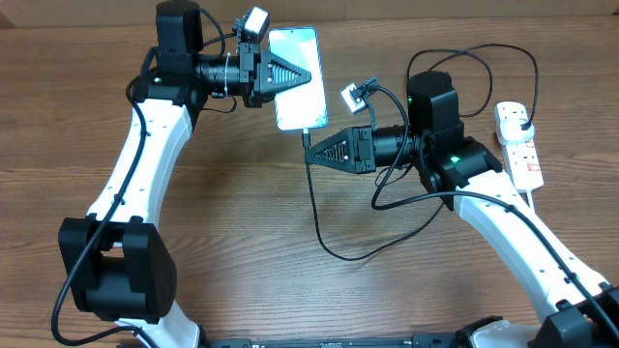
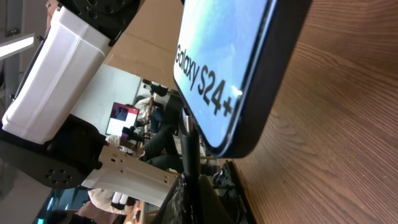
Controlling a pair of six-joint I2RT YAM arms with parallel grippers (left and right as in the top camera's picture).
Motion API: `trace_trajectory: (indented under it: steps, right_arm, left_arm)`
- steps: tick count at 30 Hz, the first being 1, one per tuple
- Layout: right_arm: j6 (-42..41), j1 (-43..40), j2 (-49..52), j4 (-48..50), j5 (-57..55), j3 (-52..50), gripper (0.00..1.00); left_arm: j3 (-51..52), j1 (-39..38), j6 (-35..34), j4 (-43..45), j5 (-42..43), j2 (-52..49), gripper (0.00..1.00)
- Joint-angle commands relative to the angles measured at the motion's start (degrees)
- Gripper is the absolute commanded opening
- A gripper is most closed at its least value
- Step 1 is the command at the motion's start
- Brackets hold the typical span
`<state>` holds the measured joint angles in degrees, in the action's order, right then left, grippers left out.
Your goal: Plug charger to phone and switch on socket
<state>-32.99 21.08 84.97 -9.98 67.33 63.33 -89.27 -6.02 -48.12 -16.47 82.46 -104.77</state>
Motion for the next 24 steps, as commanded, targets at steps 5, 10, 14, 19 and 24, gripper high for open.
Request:
trace_trajectory:
  steps: [5,10,14,19,24]
  right_arm:
    - [-0.02,-0.13,-0.04,0.07,0.92,0.81,0.04]
    - [-0.02,-0.13,-0.04,0.04,0.92,0.81,0.04]
    - [-0.02,-0.13,-0.04,0.04,0.92,0.81,0.04]
    - [-0.02,-0.13,-0.04,0.07,0.87,0.81,0.04]
    - [-0.02,-0.13,-0.04,0.07,0.66,0.81,0.04]
  left_arm:
    - [-0.87,-0.5,-1.55,0.46,-0.37,2.47,0.04]
    - [-0.87,-0.5,-2.54,0.46,-0.57,2.47,0.04]
    - [-0.87,-0.5,-4.48,0.48,-0.59,2.47,0.04]
    - [-0.87,-0.5,-4.96,0.46,-0.57,2.47,0.04]
    - [-0.87,-0.52,-5.29,0.46,-0.31,2.47,0.04]
